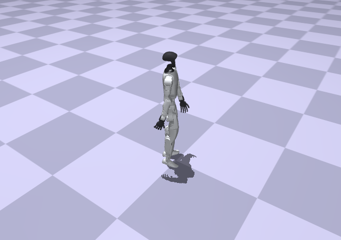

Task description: In place motions

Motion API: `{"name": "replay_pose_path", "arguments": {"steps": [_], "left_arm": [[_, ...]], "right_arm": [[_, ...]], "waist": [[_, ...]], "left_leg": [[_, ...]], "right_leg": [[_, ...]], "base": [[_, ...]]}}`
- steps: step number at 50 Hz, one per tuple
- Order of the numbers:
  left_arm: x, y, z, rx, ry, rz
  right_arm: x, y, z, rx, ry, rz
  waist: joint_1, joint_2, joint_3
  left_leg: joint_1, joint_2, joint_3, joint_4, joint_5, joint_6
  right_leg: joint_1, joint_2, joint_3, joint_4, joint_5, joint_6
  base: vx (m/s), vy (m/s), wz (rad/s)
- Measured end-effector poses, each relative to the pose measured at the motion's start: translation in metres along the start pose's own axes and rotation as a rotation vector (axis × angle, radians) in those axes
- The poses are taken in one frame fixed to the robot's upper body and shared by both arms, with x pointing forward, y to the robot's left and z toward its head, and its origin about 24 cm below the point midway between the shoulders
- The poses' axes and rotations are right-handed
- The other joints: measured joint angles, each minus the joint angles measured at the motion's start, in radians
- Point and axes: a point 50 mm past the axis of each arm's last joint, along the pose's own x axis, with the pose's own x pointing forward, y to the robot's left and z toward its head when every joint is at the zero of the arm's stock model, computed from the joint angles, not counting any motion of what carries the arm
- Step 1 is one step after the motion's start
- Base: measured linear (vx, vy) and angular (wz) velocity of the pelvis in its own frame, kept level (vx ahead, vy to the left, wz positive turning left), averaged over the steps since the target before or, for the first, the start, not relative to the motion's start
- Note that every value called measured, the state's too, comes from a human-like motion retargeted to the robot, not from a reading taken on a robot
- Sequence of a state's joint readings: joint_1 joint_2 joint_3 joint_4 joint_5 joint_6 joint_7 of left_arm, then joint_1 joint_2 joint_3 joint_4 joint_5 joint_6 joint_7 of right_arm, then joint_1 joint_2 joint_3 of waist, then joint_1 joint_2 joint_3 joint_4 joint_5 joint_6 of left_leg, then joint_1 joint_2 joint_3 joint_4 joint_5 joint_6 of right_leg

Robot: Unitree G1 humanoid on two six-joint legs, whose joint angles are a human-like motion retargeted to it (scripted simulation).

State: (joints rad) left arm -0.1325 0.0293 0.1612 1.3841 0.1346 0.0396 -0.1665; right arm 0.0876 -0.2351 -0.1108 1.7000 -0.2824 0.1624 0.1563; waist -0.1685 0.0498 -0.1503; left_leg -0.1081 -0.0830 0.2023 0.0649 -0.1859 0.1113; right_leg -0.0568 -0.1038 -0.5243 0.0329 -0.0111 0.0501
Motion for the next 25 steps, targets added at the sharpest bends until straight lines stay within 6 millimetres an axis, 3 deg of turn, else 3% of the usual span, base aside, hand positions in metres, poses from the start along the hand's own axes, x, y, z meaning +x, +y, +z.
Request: {"name": "replay_pose_path", "arguments": {"steps": [3, 5, 8, 12, 15, 20, 25], "left_arm": [[-0.006, -0.007, -0.056, -0.108, 0.222, -0.024], [-0.018, -0.013, -0.098, -0.211, 0.386, -0.045], [-0.036, -0.018, -0.144, -0.353, 0.531, -0.061], [-0.062, -0.021, -0.198, -0.479, 0.629, -0.042], [-0.080, -0.022, -0.227, -0.524, 0.695, -0.009], [-0.095, -0.029, -0.247, -0.552, 0.788, 0.003], [-0.076, -0.030, -0.221, -0.502, 0.743, 0.002]], "right_arm": [[-0.005, 0.010, 0.030, -0.101, -0.071, 0.016], [-0.012, 0.019, 0.060, -0.197, -0.149, 0.025], [-0.028, 0.033, 0.107, -0.343, -0.291, 0.044], [-0.067, 0.062, 0.175, -0.523, -0.540, 0.077], [-0.101, 0.087, 0.214, -0.607, -0.727, 0.099], [-0.152, 0.122, 0.253, -0.681, -0.971, 0.163], [-0.166, 0.138, 0.257, -0.740, -1.044, 0.201]], "waist": [[0.008, -0.002, 0.004], [0.007, -0.004, 0.008], [0.029, -0.008, 0.018], [0.023, -0.009, 0.025], [0.011, -0.008, 0.027], [0.005, -0.011, 0.029], [0.009, -0.014, 0.023]], "left_leg": [[-0.002, -0.004, -0.009, -0.001, 0.005, 0.001], [-0.007, -0.007, -0.019, 0.003, 0.009, -0.001], [-0.003, -0.010, 0.000, -0.003, 0.015, 0.003], [-0.001, -0.013, -0.004, -0.005, 0.019, 0.001], [-0.001, -0.013, -0.005, -0.006, 0.024, -0.002], [-0.001, -0.012, 0.003, -0.005, 0.026, -0.006], [0.001, -0.009, 0.019, -0.008, 0.022, -0.006]], "right_leg": [[0.003, -0.004, -0.010, 0.001, -0.002, 0.000], [0.007, -0.010, -0.022, 0.002, -0.003, 0.001], [0.005, -0.008, -0.001, 0.005, -0.001, -0.003], [0.001, -0.009, 0.013, 0.011, -0.001, -0.005], [-0.001, -0.009, 0.014, 0.012, 0.000, -0.007], [-0.005, -0.013, 0.019, 0.015, 0.003, -0.008], [-0.015, -0.012, 0.031, 0.015, 0.011, -0.008]], "base": [[-0.04, 0.02, 0.33], [-0.04, 0.03, 0.47], [-0.03, 0.02, -0.07], [-0.01, 0.01, -0.01], [0.00, 0.00, 0.00], [0.00, 0.00, 0.00], [-0.01, -0.02, -0.24]]}}
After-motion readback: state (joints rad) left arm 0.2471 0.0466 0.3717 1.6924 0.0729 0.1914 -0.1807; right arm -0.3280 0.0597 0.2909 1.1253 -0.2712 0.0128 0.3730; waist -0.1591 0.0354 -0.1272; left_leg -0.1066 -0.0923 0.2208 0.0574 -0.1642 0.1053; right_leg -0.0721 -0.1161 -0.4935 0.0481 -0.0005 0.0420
